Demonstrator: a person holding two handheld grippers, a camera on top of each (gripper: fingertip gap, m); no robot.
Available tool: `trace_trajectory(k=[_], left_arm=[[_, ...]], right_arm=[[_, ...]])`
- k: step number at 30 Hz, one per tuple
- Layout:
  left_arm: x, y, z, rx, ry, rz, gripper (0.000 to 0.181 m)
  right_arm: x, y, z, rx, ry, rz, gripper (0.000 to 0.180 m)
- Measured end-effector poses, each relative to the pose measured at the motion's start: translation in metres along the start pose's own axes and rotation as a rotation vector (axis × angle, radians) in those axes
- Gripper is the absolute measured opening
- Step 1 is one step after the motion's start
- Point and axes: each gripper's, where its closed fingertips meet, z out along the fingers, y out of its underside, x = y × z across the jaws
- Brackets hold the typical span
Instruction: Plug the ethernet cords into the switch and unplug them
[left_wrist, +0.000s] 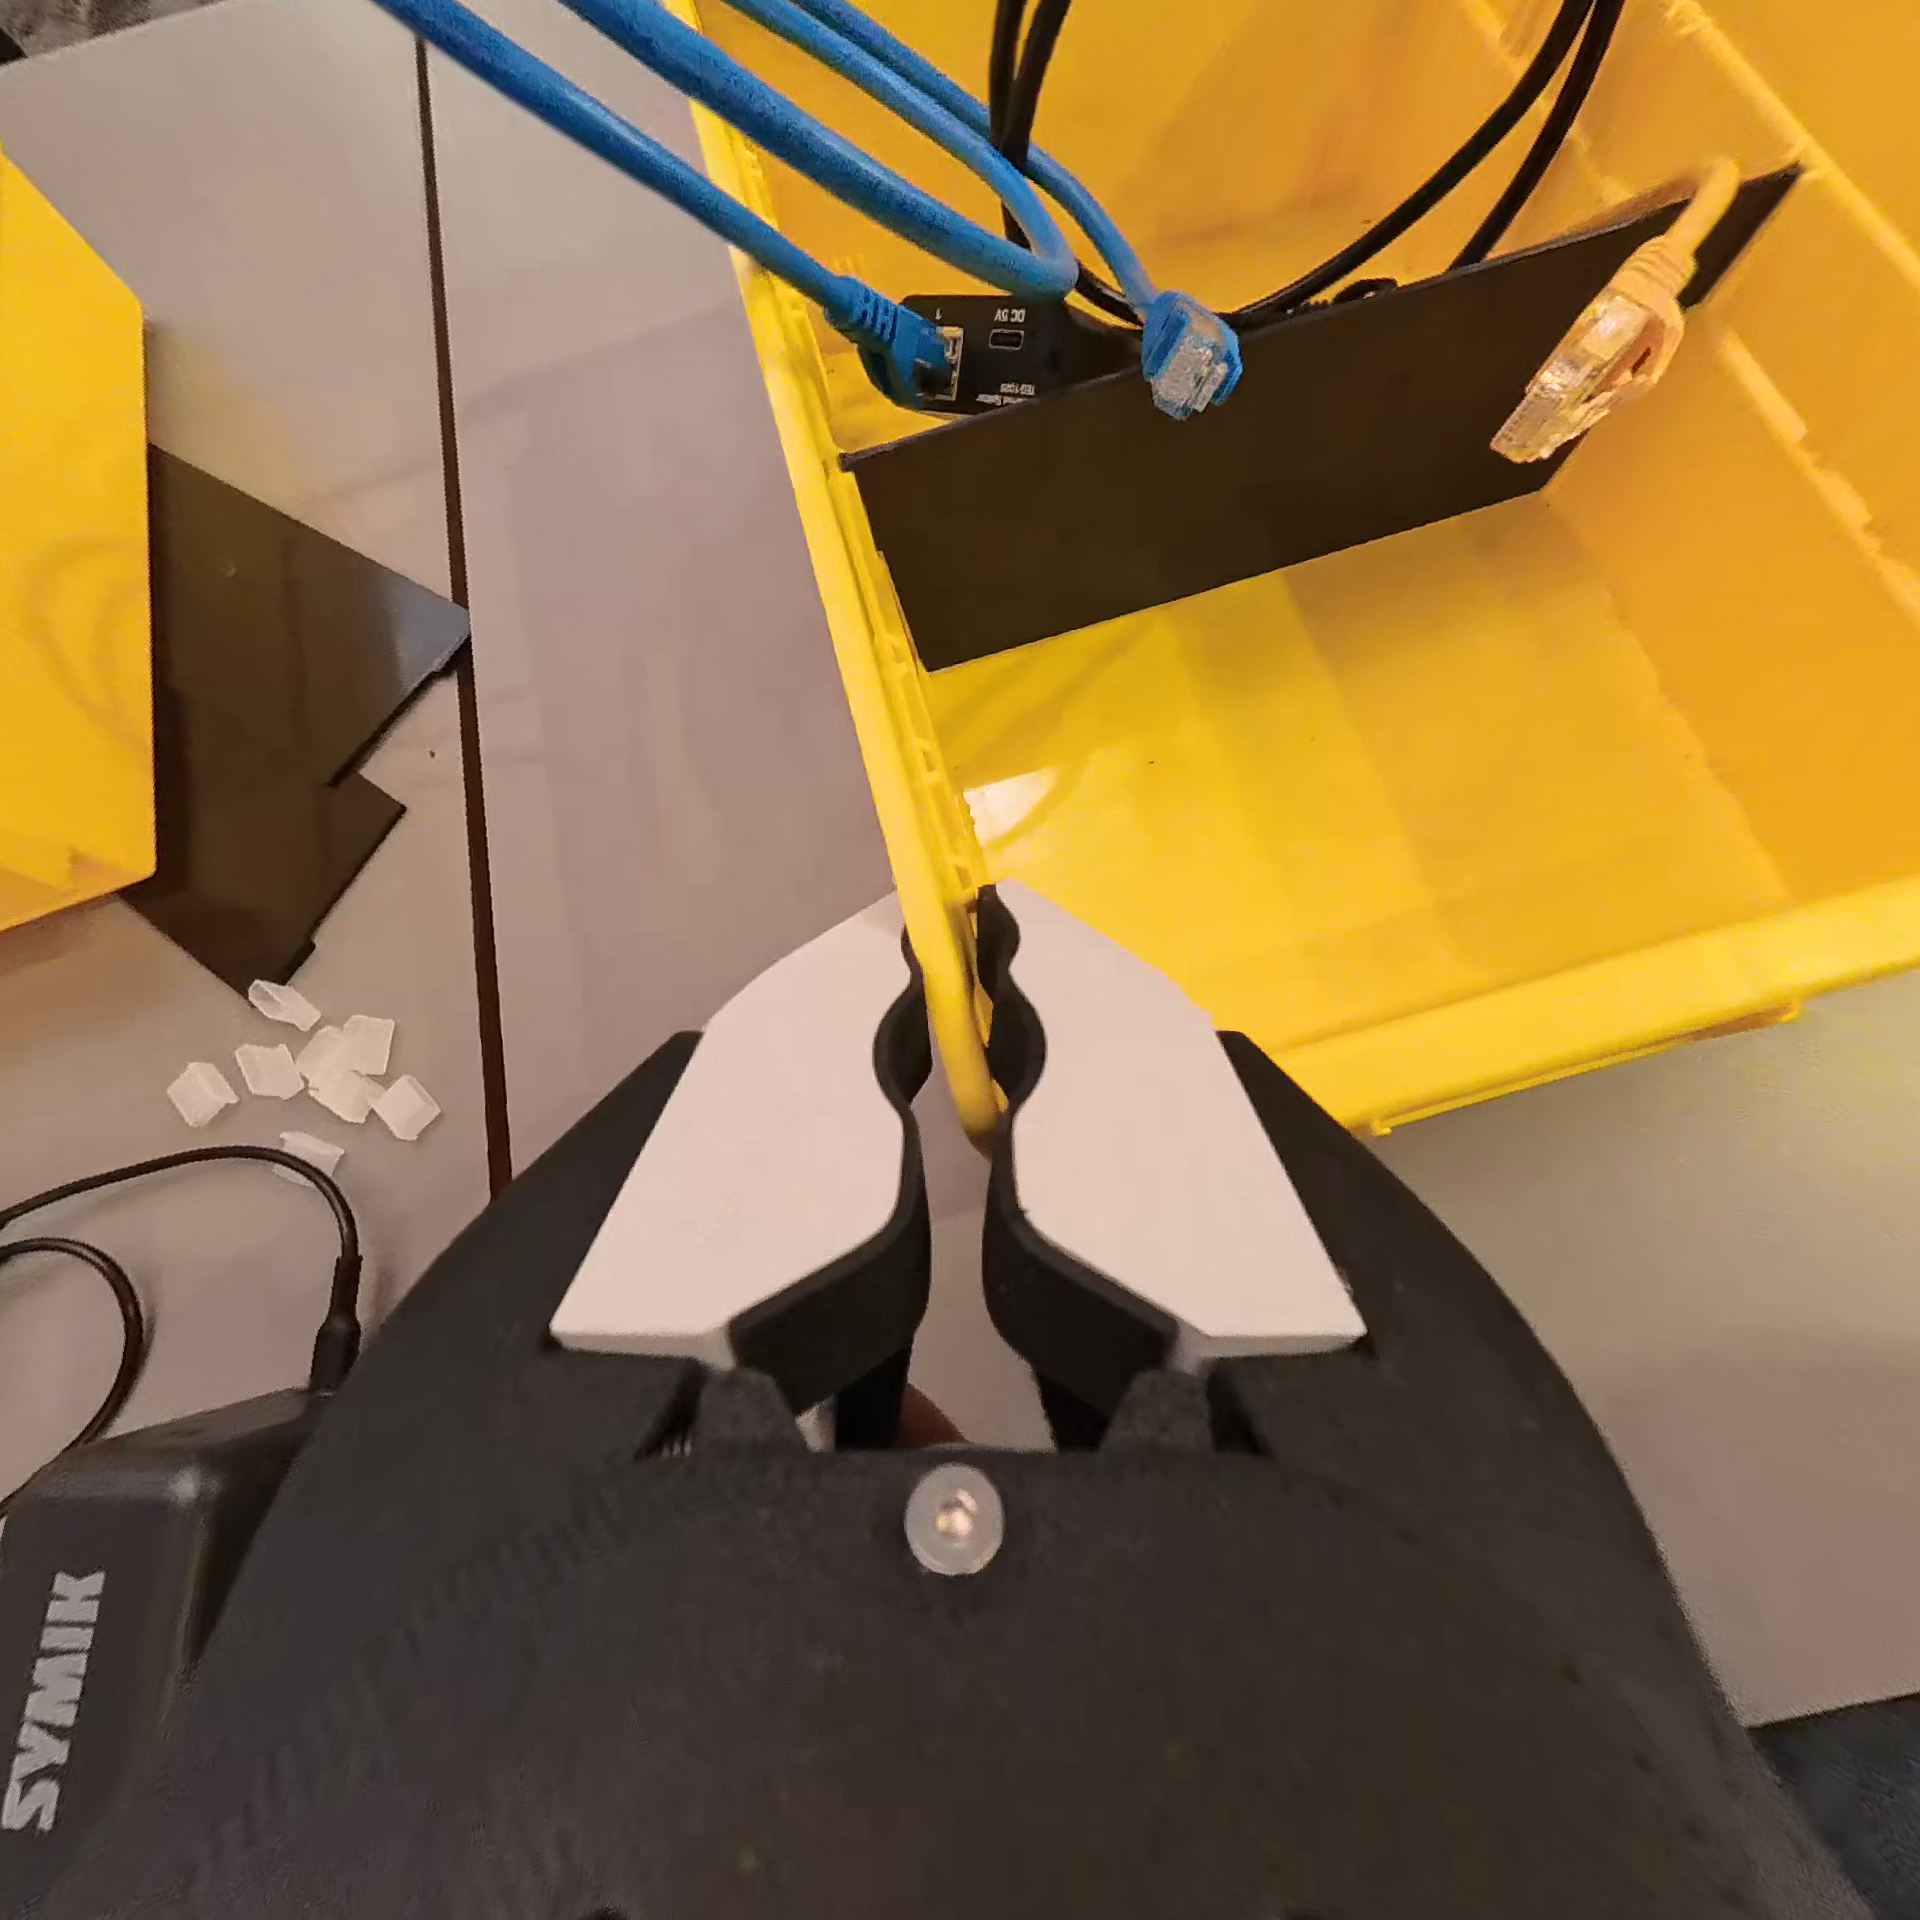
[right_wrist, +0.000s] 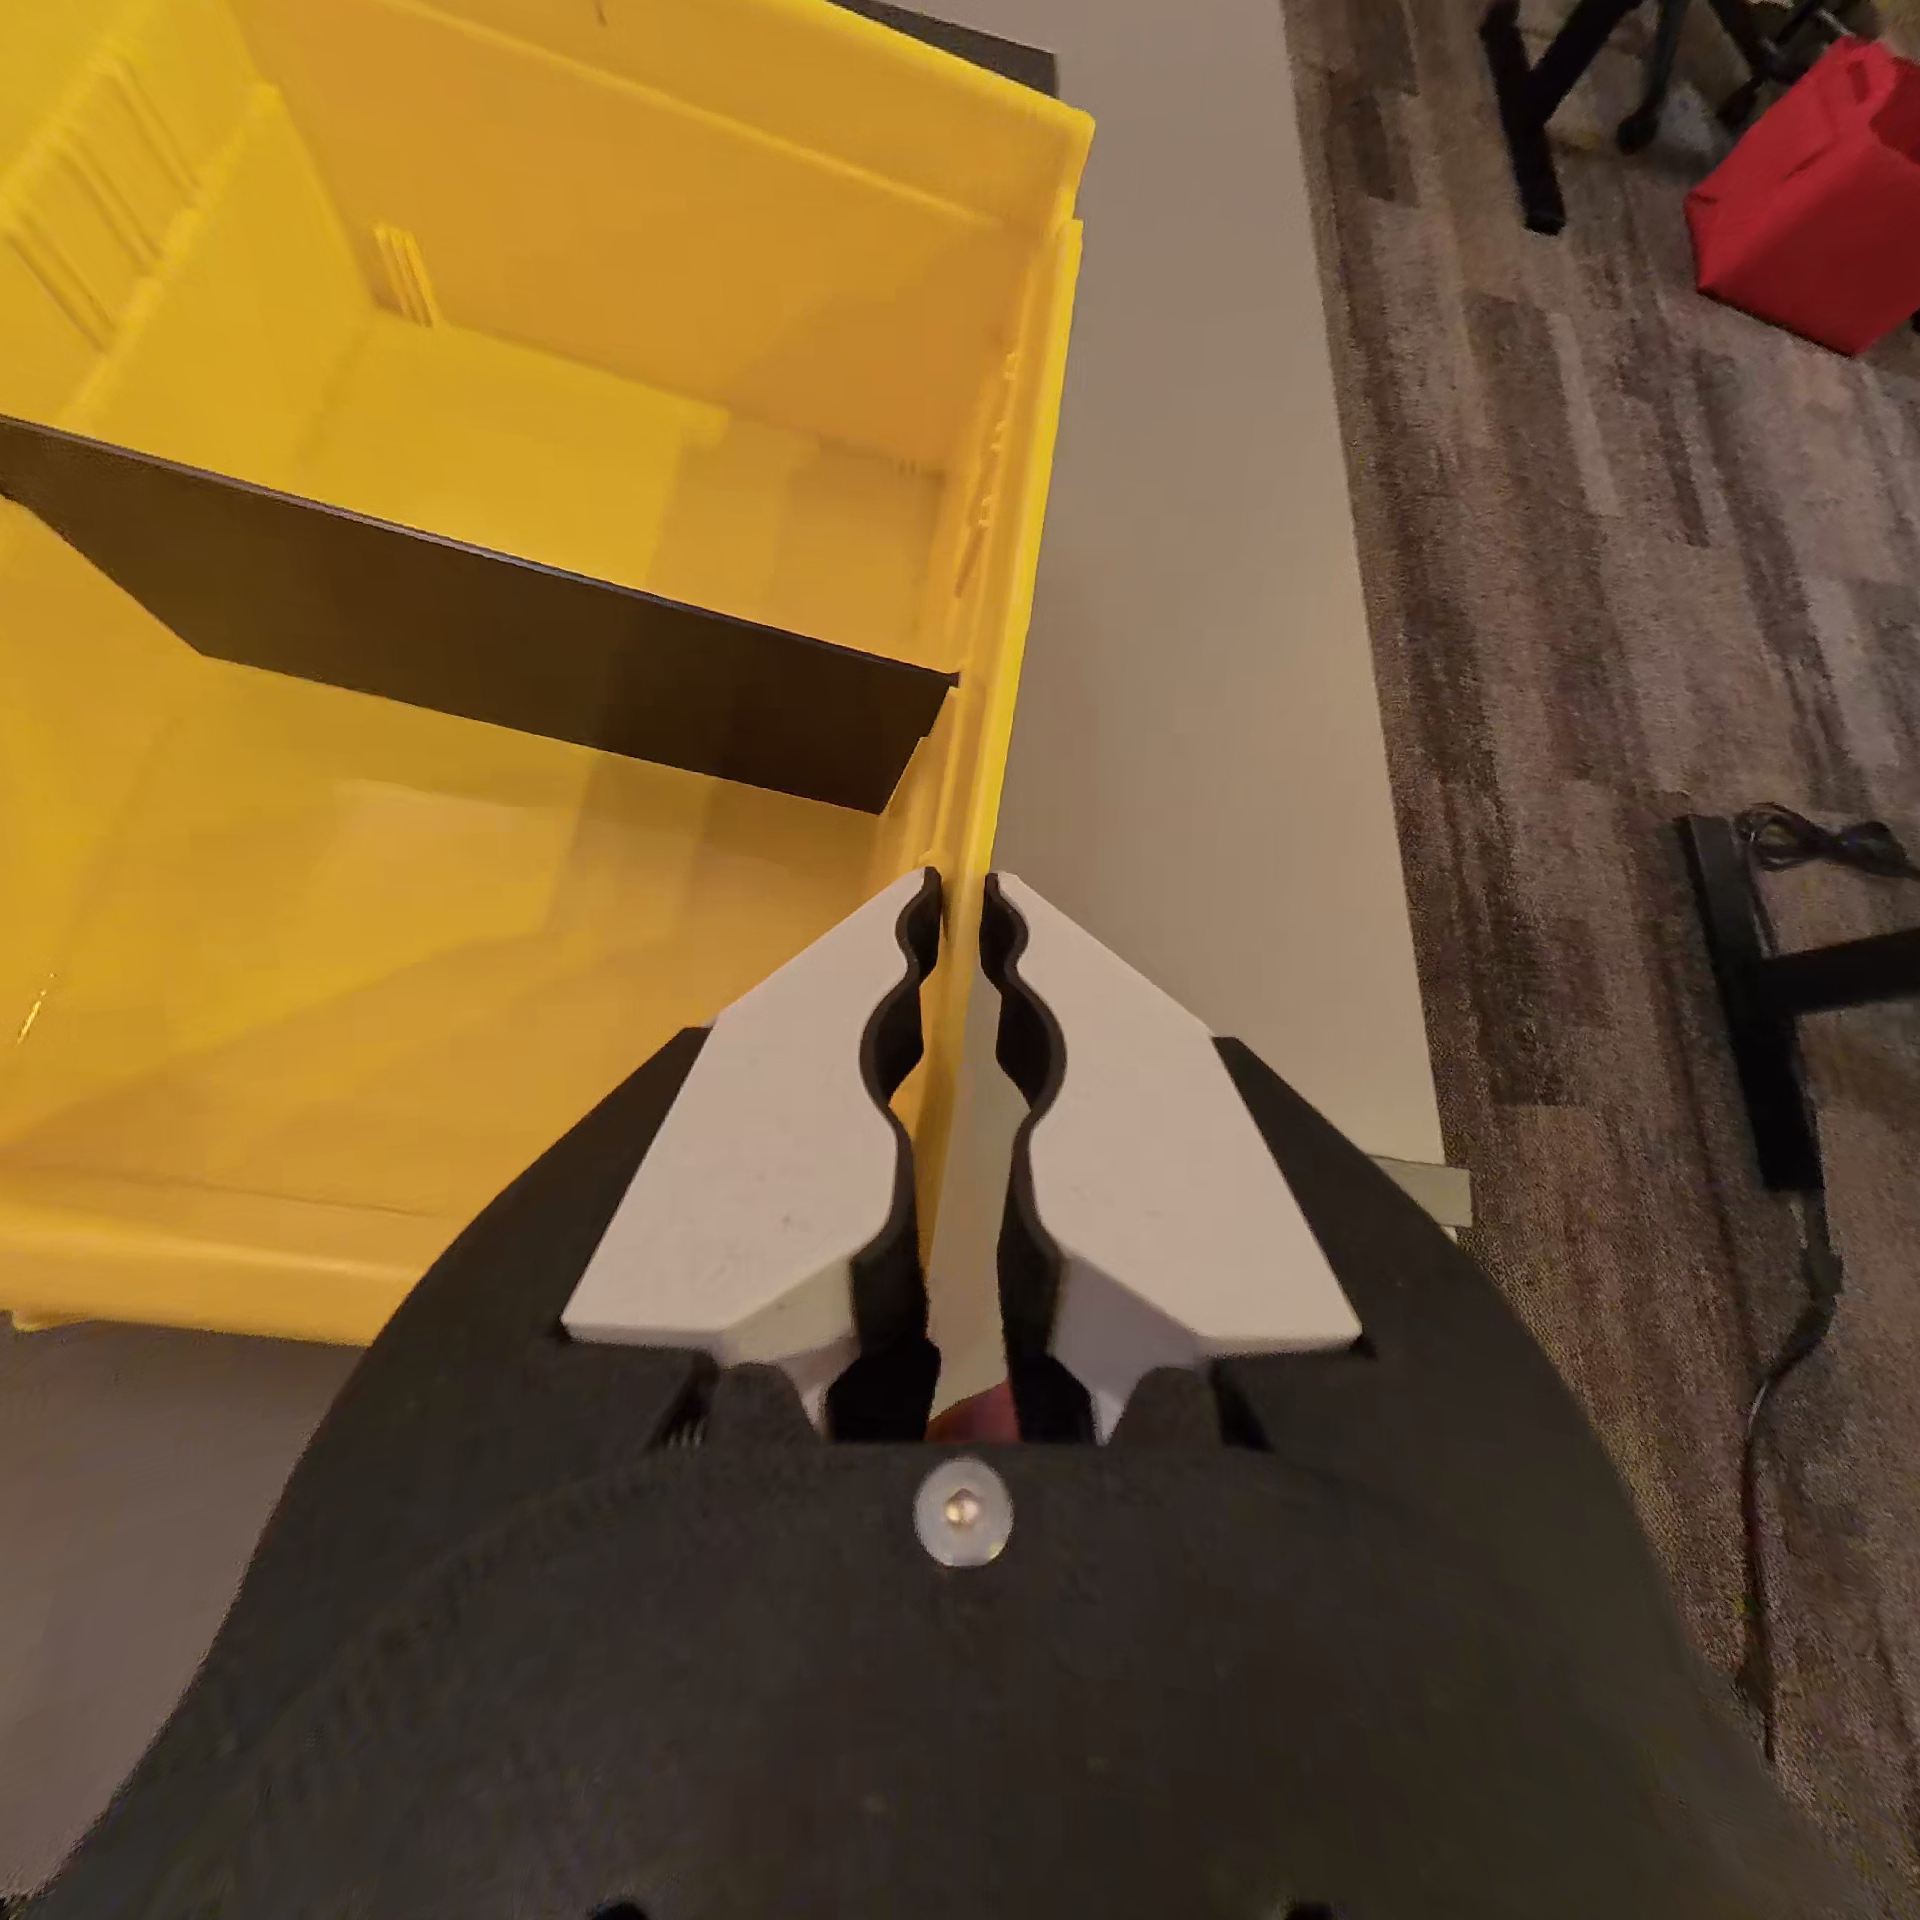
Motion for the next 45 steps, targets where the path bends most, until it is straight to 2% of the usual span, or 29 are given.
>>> trace_trajectory(k=[9, 10, 11, 14, 17, 21, 26, 30, 31, 33, 35, 36, 37, 45], left_arm=[[-0.001, -0.003, 0.002, 0.01, 0.014, 0.013, 0.007], [-0.001, -0.003, 0.001, 0.013, 0.01, 0.02, 0.007], [-0.002, -0.006, -0.002, 0.027, 0.007, 0.028, 0.011], [-0.006, -0.023, -0.018, 0.086, -0.045, 0.098, 0.022], [-0.014, -0.048, -0.04, 0.11, -0.148, 0.239, 0.034], [0.01, -0.087, -0.048, 0.114, -0.152, 0.516, 0.049], [0.028, -0.109, -0.012, -0.002, -0.144, 0.869, 0.057], [0.02, -0.096, 0.031, -0.222, -0.118, 1.138, 0.067], [0.017, -0.094, 0.039, -0.26, -0.107, 1.173, 0.065], [0.01, -0.093, 0.051, -0.301, -0.098, 1.22, 0.049], [0.005, -0.089, 0.059, -0.349, -0.064, 1.237, 0.028], [0.006, -0.089, 0.061, -0.355, -0.051, 1.24, 0.012], [0.006, -0.089, 0.061, -0.359, -0.04, 1.243, 0.006], [0.02, -0.118, 0.047, -0.286, -0.001, 1.188, 0.006]], right_arm=[[0.005, -0.002, 0.001, -0.001, 0.001, -0.038, 0.008], [0.005, -0.004, 0.0, 0.01, 0.01, -0.046, 0.014], [0.003, -0.006, -0.002, 0.024, 0.011, -0.053, 0.021], [0.001, -0.012, -0.011, 0.056, 0.038, -0.078, 0.023], [0.001, -0.022, -0.022, 0.095, 0.071, -0.102, 0.025], [-0.014, -0.039, -0.036, 0.168, 0.068, -0.13, 0.025], [-0.047, -0.06, -0.049, 0.258, 0.021, -0.176, 0.023], [-0.072, -0.071, -0.055, 0.297, -0.005, -0.228, 0.02], [-0.079, -0.073, -0.056, 0.304, -0.017, -0.238, 0.02], [-0.09, -0.077, -0.056, 0.314, -0.035, -0.261, 0.018], [-0.098, -0.08, -0.057, 0.325, -0.041, -0.283, 0.017], [-0.101, -0.081, -0.057, 0.331, -0.044, -0.29, 0.016], [-0.104, -0.083, -0.057, 0.336, -0.049, -0.296, 0.016], [-0.119, -0.093, -0.061, 0.376, -0.082, -0.31, 0.013]])
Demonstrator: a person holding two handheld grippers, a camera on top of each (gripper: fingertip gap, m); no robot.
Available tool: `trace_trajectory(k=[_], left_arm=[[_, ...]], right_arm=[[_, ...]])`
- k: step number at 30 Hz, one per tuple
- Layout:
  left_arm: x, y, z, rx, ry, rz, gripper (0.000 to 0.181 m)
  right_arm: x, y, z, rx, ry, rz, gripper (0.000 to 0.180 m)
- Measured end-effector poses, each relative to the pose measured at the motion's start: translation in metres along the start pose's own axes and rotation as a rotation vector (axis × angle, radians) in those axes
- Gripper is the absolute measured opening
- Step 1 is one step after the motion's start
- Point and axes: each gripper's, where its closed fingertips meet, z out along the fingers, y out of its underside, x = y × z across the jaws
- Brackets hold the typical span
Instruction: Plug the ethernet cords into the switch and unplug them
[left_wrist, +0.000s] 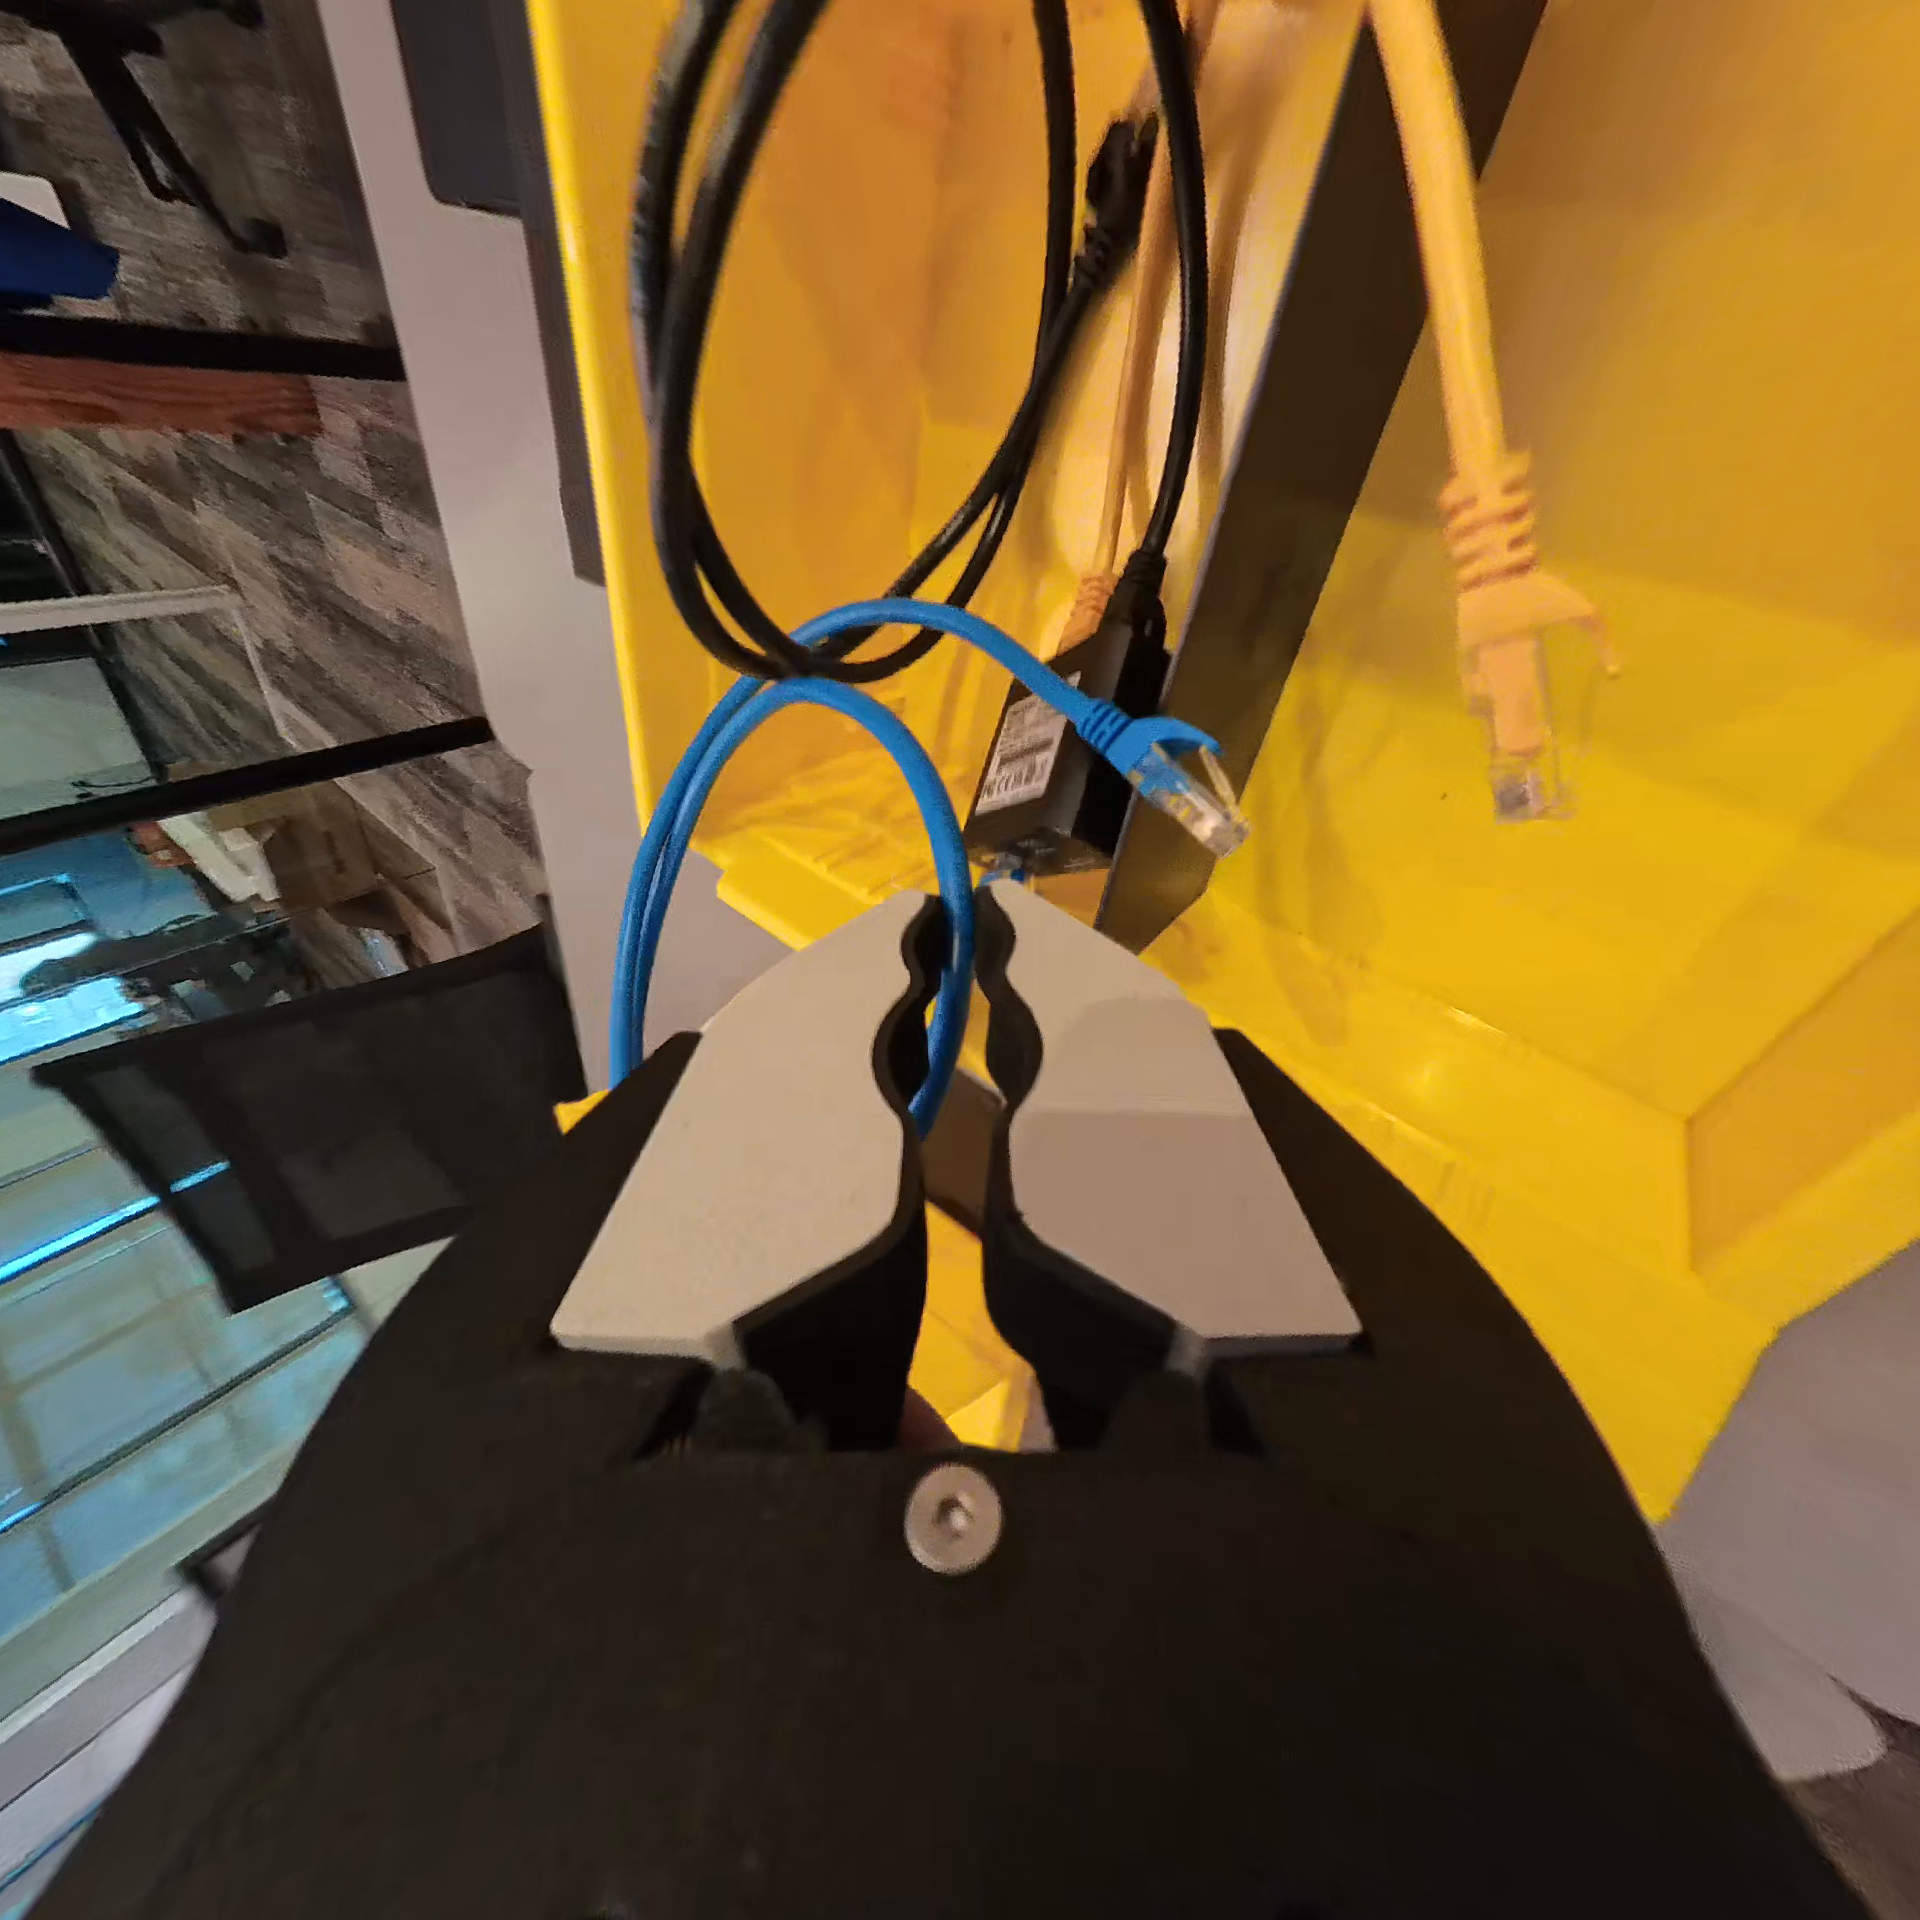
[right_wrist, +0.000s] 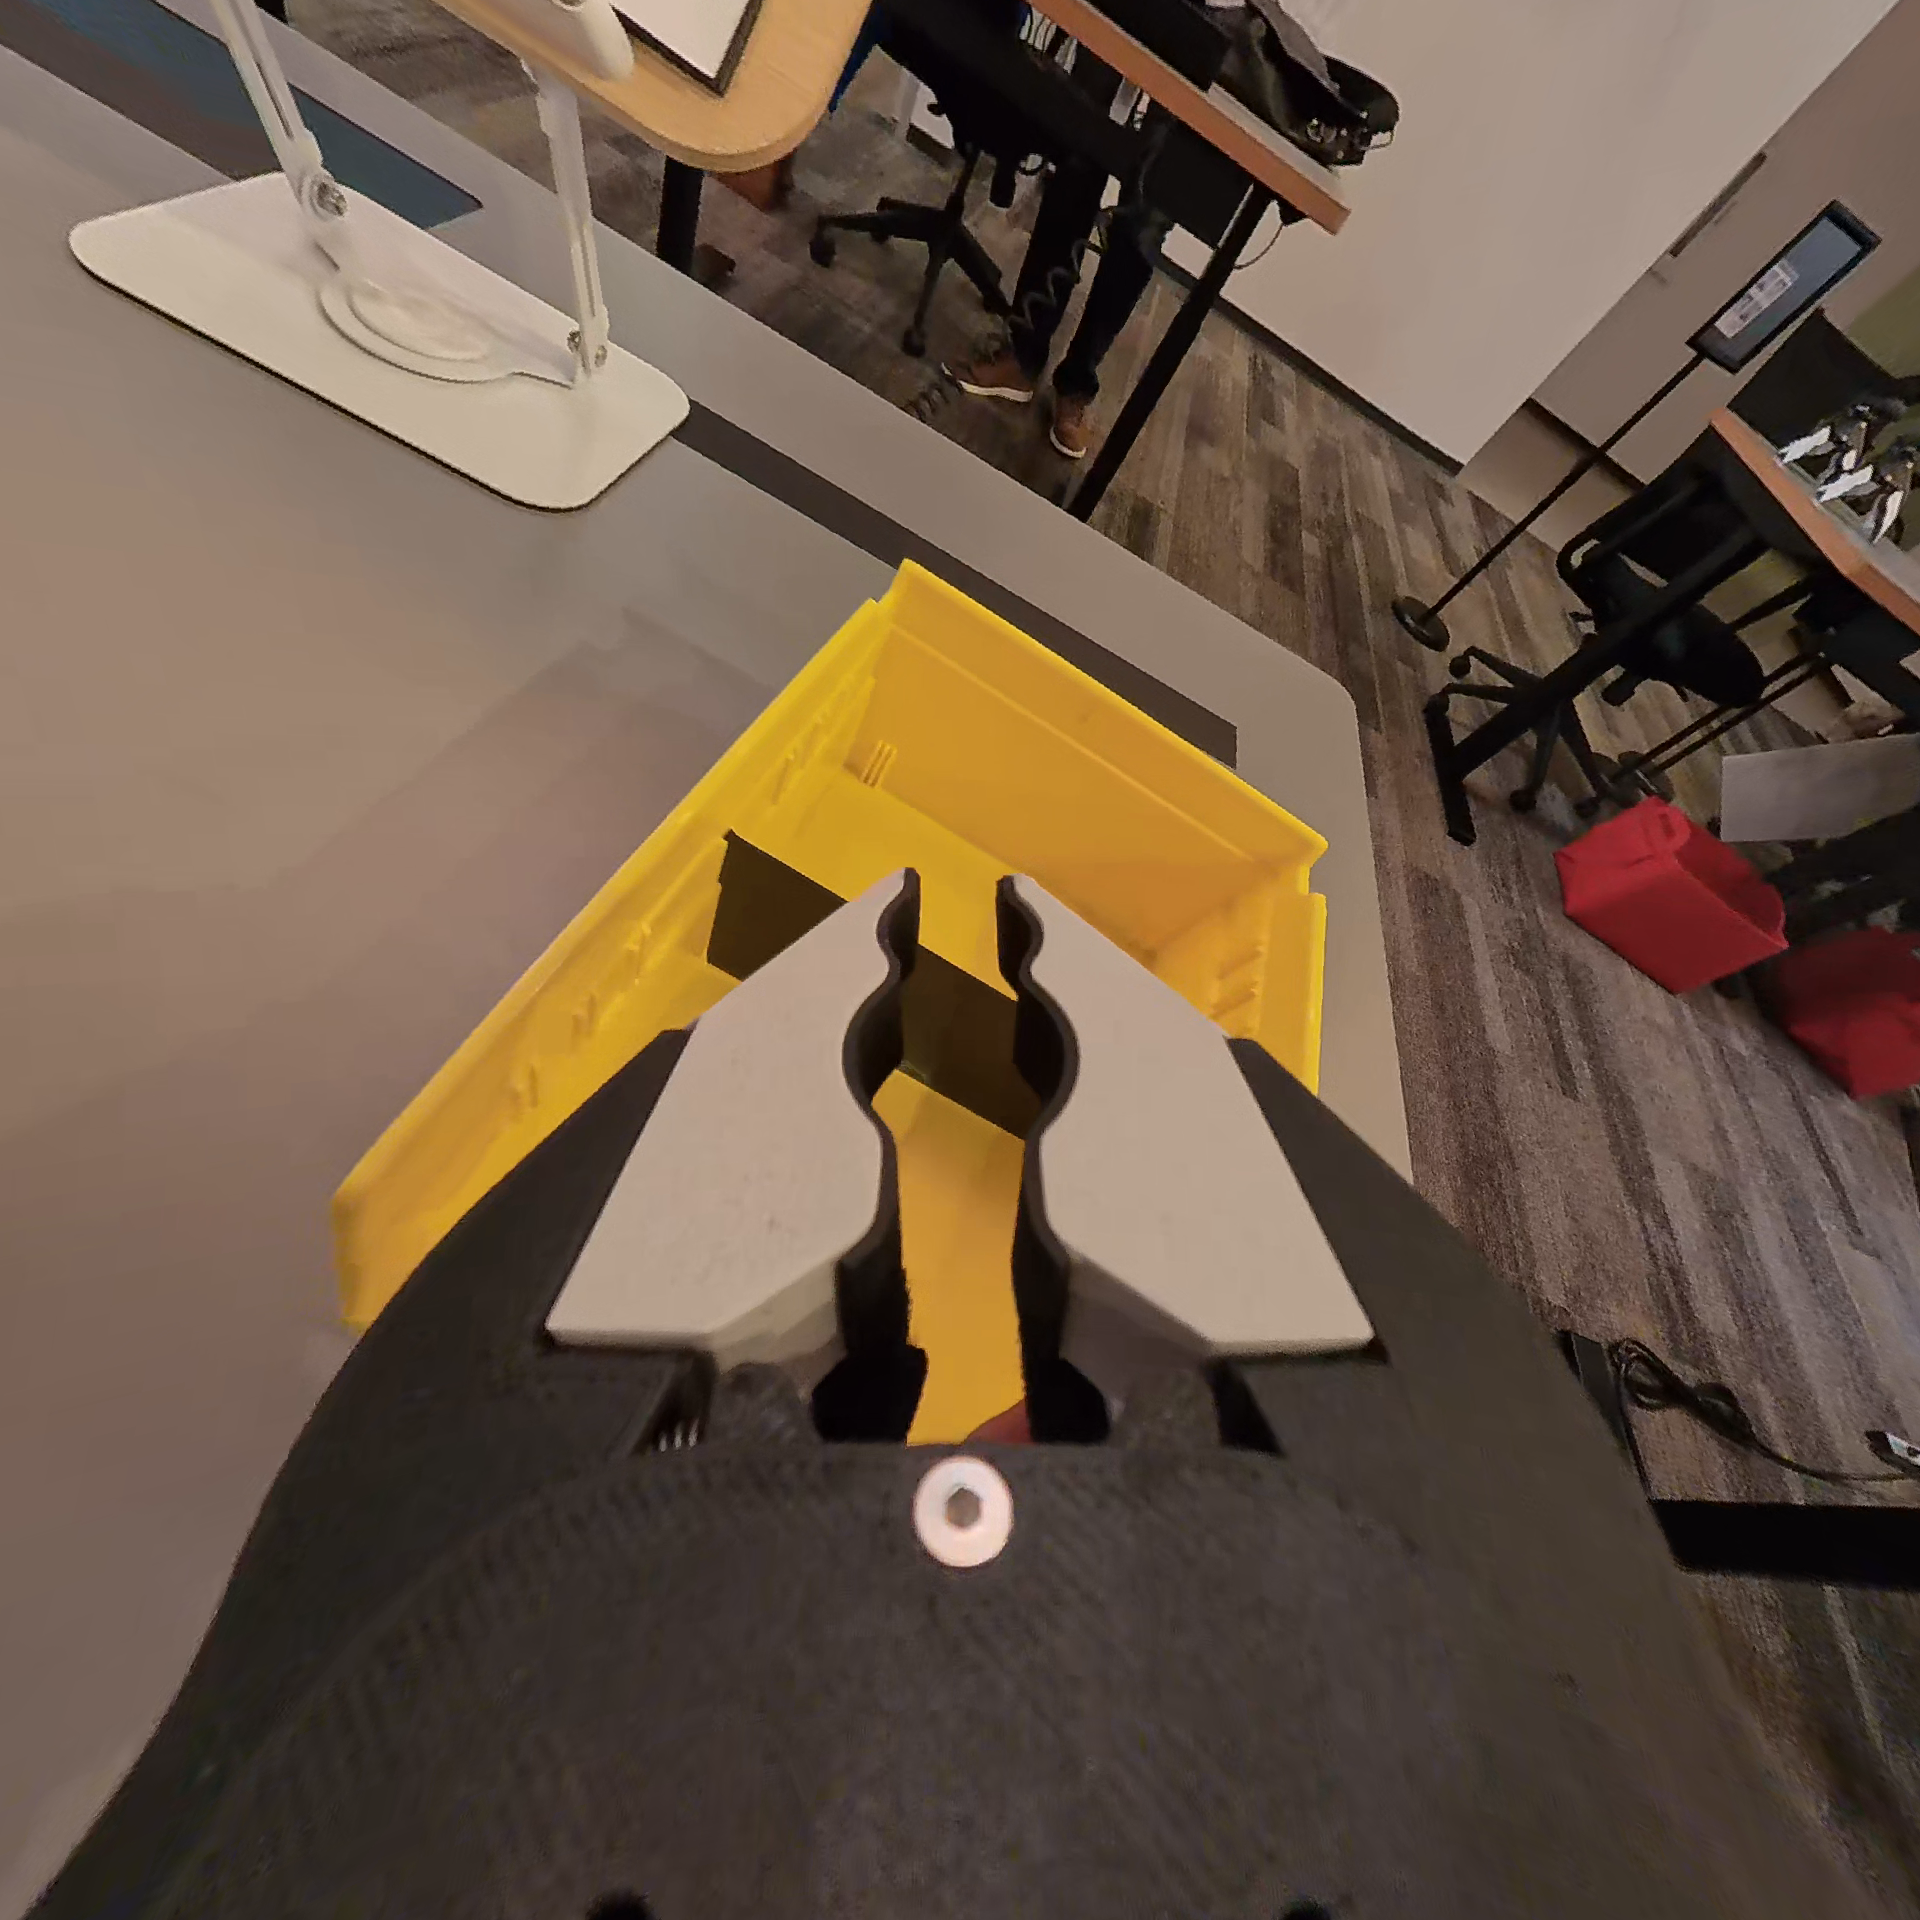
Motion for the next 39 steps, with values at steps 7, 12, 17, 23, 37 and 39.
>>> trace_trajectory(k=[7, 12, 17, 23, 37, 39], left_arm=[[-0.002, 0.008, 0.016, -0.071, 0.083, 0.071, 0.034], [-0.001, 0.011, 0.03, -0.139, 0.206, 0.199, 0.05], [0.005, 0.021, 0.044, -0.25, 0.346, 0.288, 0.046], [0.012, 0.027, 0.065, -0.349, 0.473, 0.307, 0.039], [0.011, 0.025, 0.075, -0.322, 0.365, 0.289, 0.025], [0.008, 0.026, 0.072, -0.302, 0.342, 0.26, 0.024]], right_arm=[[-0.012, 0.0, 0.004, 0.008, -0.035, 0.003, 0.012], [-0.016, 0.002, 0.005, 0.008, -0.043, 0.007, 0.012], [-0.017, 0.003, 0.006, 0.013, -0.052, 0.017, 0.012], [-0.02, 0.006, 0.008, 0.016, -0.061, 0.022, 0.011], [-0.018, 0.011, 0.009, 0.036, -0.063, 0.047, 0.01], [-0.018, 0.009, 0.009, 0.037, -0.061, 0.04, 0.01]])
